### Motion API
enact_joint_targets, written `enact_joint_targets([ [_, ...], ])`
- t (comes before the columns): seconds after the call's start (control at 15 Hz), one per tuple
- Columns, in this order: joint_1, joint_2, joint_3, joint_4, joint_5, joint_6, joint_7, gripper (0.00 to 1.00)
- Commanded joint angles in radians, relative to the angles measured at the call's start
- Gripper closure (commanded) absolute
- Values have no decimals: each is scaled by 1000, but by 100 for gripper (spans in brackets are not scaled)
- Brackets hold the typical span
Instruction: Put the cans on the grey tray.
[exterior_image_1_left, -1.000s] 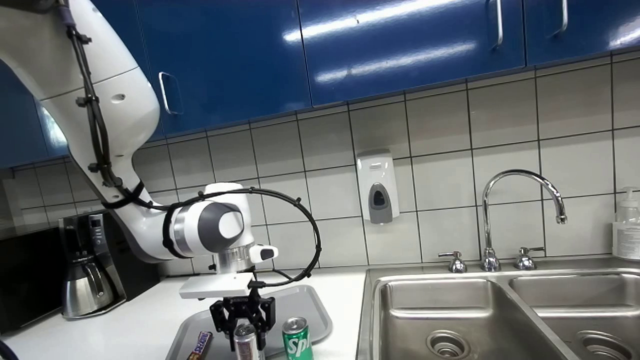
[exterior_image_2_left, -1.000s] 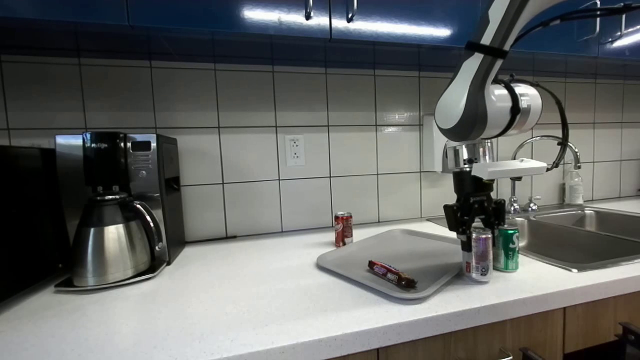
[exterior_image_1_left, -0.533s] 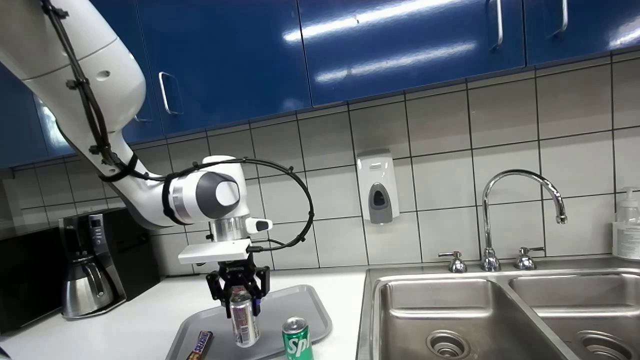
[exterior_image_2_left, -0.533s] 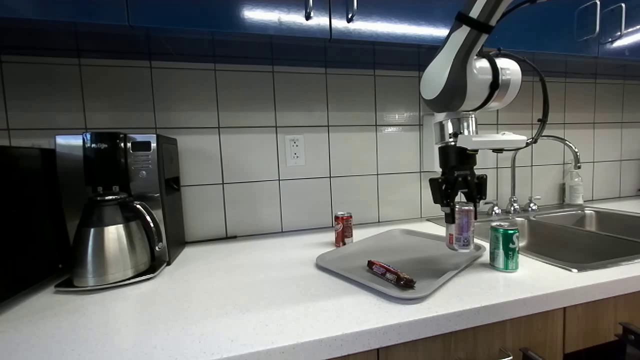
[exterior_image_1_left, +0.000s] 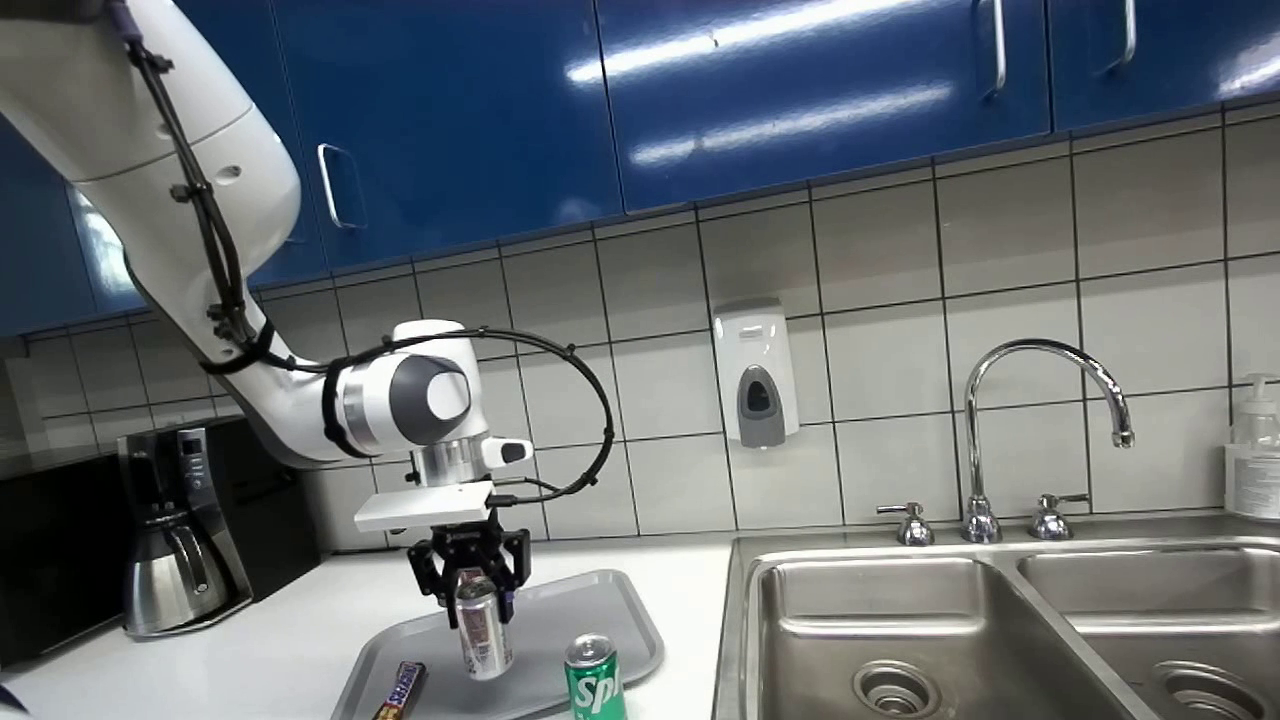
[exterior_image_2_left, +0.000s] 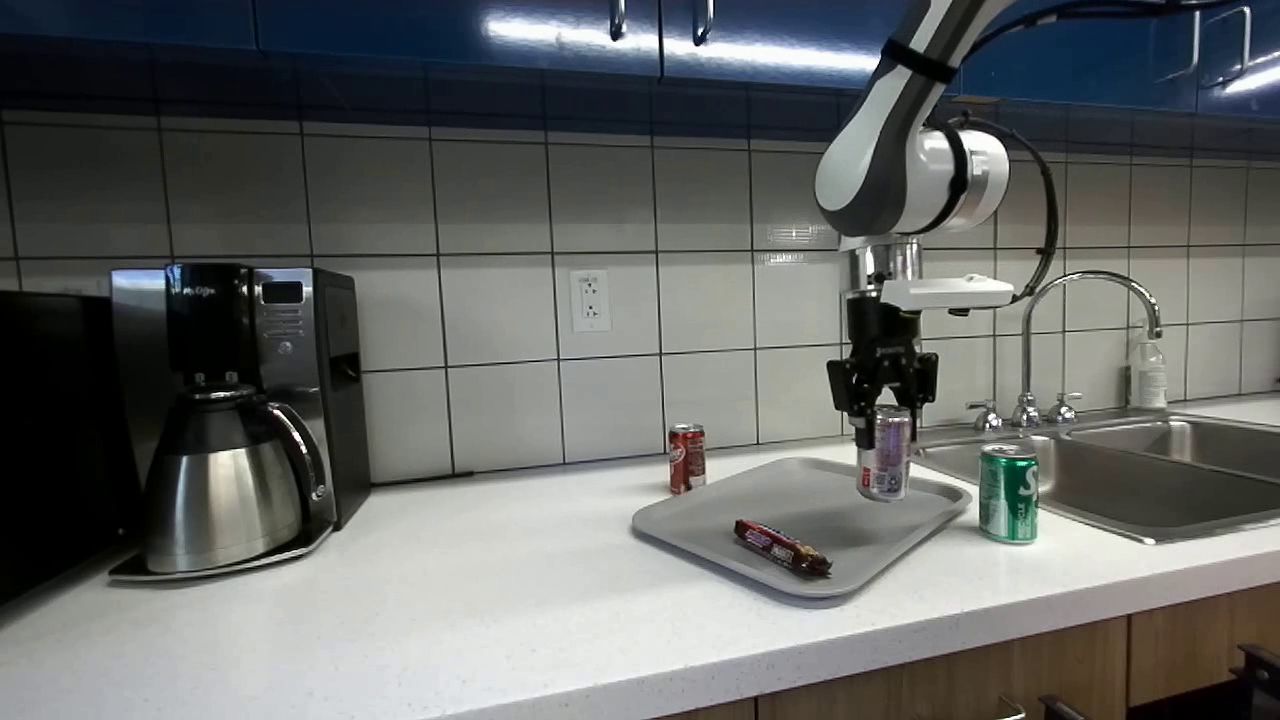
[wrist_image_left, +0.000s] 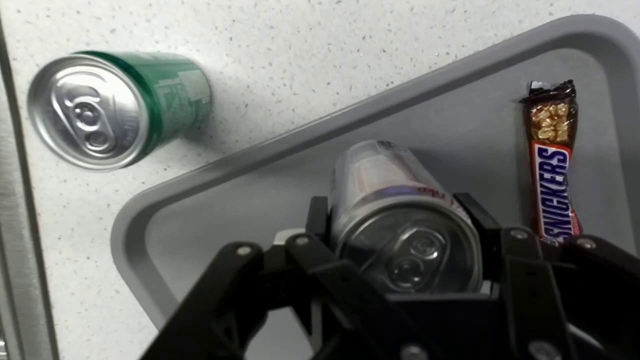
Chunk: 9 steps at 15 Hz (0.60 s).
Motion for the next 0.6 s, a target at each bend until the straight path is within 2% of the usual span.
enact_joint_targets([
  [0.0, 4, 59, 17, 34, 8, 39, 28, 62],
  [0.53, 15, 144, 27, 71, 0, 52, 37, 62],
])
